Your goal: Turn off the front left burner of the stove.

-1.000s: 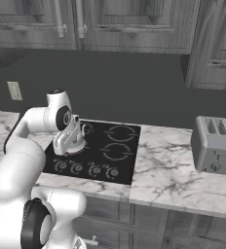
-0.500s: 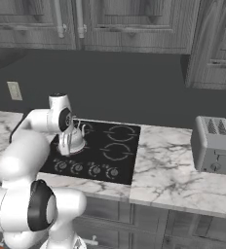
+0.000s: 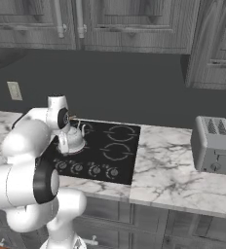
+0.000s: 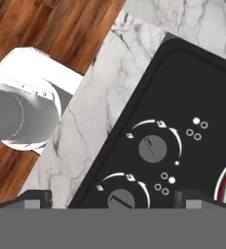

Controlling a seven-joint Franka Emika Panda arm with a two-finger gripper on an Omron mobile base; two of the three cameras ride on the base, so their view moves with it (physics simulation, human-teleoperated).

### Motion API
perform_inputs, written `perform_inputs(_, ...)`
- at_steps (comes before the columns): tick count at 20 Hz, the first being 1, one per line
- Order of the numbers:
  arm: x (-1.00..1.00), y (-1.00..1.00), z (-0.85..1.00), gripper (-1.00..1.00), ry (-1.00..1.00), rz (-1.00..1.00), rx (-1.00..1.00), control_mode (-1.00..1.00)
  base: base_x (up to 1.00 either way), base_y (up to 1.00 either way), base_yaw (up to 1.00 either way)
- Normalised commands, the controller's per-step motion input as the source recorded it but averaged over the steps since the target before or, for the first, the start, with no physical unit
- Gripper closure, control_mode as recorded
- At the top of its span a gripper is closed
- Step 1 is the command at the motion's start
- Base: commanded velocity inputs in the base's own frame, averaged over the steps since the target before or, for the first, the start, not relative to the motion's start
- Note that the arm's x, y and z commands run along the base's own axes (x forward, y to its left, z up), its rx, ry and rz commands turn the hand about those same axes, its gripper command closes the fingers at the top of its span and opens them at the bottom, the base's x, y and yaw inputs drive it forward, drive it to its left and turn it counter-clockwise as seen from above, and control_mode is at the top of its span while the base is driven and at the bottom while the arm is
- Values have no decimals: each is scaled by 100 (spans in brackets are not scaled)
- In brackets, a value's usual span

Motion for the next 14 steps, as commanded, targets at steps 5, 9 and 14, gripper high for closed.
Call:
perform_inputs(5,2,2,-31,-100,0,0,18,-100,0,0,0)
perform_inputs(9,5,6,-38,-100,1,0,16,-100,0,0,0)
perform_inputs(14,3,5,-38,-100,0,0,4,-100,0,0,0)
